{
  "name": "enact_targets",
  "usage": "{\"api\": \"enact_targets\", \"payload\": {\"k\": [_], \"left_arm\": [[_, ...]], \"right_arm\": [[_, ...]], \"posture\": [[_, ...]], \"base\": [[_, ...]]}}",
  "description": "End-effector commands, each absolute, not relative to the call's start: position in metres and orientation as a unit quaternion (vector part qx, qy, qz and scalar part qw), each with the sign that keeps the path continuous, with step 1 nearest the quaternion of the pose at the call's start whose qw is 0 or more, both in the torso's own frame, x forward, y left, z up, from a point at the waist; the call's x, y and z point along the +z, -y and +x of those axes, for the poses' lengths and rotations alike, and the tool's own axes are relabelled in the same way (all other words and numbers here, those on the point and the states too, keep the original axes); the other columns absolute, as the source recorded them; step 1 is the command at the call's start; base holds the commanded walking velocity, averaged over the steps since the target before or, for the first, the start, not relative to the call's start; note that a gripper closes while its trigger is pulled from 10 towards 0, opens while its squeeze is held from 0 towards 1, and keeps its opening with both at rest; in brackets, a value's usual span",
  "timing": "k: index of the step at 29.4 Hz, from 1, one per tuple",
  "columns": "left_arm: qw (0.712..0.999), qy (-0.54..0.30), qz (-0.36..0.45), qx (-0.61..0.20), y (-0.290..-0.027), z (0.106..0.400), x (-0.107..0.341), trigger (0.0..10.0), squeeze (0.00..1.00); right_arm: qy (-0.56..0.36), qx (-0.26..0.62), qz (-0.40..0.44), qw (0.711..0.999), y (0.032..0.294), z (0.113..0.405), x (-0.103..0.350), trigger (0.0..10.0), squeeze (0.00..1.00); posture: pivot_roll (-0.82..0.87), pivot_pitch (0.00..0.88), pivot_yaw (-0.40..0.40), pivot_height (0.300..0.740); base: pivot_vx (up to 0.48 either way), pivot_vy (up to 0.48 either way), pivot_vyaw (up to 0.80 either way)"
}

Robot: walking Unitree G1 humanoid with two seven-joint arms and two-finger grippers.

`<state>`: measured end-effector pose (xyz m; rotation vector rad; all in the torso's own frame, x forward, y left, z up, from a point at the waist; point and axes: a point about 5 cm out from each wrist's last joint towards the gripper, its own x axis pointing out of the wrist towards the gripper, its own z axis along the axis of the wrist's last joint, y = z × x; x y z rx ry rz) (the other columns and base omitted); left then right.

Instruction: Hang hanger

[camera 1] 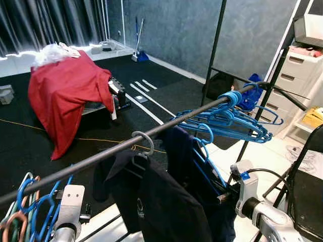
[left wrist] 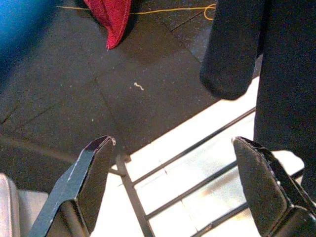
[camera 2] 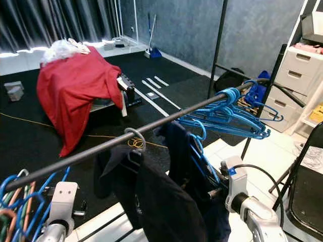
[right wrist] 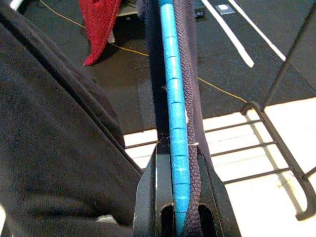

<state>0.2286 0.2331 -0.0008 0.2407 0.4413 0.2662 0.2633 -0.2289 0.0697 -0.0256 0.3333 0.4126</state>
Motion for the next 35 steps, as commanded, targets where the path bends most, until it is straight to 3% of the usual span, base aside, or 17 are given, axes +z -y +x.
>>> {"api": "enact_targets", "payload": {"k": [1, 11, 21, 35], "left_arm": [[0.959, -0.223, 0.116, 0.133, -0.232, 0.229, -0.002, 10.0, 0.0], [0.96, -0.228, 0.111, 0.118, -0.23, 0.228, -0.004, 10.0, 0.0], [0.967, -0.216, 0.131, -0.026, -0.209, 0.229, -0.005, 10.0, 0.0], [0.966, -0.219, 0.131, -0.045, -0.209, 0.229, -0.007, 10.0, 0.0]], "right_arm": [[-0.164, 0.182, -0.014, 0.969, 0.234, 0.265, 0.067, 10.0, 0.0], [-0.176, 0.148, -0.013, 0.973, 0.24, 0.267, 0.057, 10.0, 0.0], [-0.182, 0.085, -0.005, 0.98, 0.249, 0.265, 0.046, 10.0, 0.0], [-0.184, 0.075, -0.007, 0.98, 0.247, 0.267, 0.038, 10.0, 0.0]], "posture": [[-0.04, 0.0, -0.078, 0.74], [-0.02, 0.0, -0.083, 0.74], [-0.01, 0.0, -0.073, 0.74], [0.0, 0.0, -0.074, 0.74]], "base": [[-0.319, 0.0, 0.0], [-0.337, 0.0, 0.0], [-0.356, 0.0, 0.0], [-0.353, 0.0, 0.0]]}}
